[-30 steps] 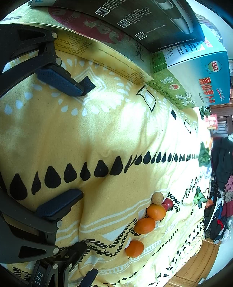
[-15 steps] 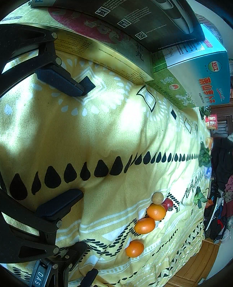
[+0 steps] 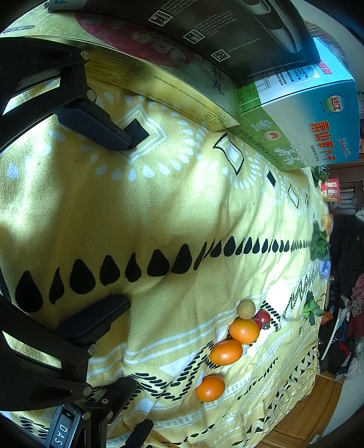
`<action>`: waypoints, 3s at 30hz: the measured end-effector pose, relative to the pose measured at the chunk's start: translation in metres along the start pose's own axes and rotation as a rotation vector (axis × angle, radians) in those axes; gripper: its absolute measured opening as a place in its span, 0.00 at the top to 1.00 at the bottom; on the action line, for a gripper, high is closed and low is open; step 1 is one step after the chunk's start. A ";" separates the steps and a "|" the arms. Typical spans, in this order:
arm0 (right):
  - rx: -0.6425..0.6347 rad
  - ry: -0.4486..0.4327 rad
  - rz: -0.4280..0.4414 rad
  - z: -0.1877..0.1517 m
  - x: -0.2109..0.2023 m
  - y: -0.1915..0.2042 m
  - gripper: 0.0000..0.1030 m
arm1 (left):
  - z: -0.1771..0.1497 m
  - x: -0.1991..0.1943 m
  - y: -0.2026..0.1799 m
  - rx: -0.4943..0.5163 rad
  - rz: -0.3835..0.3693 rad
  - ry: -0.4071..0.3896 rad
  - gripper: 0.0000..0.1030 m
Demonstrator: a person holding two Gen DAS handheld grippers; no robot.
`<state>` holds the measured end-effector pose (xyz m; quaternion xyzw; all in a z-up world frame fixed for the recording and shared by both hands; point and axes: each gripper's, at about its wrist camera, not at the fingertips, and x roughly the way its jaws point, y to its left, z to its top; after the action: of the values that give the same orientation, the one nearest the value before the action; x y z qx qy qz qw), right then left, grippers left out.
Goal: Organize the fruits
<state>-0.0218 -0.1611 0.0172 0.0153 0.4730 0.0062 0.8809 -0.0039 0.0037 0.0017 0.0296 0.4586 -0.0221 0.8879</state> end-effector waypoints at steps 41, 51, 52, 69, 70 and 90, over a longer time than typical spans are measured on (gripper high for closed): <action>0.000 0.000 0.000 0.000 0.000 0.001 0.00 | 0.000 0.000 0.000 0.000 0.000 0.000 0.00; 0.000 0.000 0.000 0.000 0.000 0.001 0.00 | 0.000 0.000 0.000 0.000 0.000 0.000 0.00; 0.000 0.000 0.000 0.000 0.000 0.001 0.00 | 0.000 0.000 0.000 0.000 0.000 0.000 0.00; 0.001 0.000 0.000 0.000 0.000 0.001 0.00 | 0.000 0.000 0.000 0.000 0.000 0.000 0.00; 0.001 0.000 0.000 0.000 0.000 0.001 0.00 | 0.000 0.000 0.000 0.000 0.000 0.000 0.00; -0.014 0.021 -0.009 0.005 0.003 0.004 0.00 | 0.000 0.001 -0.001 0.000 0.006 0.000 0.00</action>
<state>-0.0164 -0.1572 0.0179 0.0068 0.4824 0.0059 0.8759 -0.0034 0.0026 0.0012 0.0310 0.4584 -0.0194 0.8880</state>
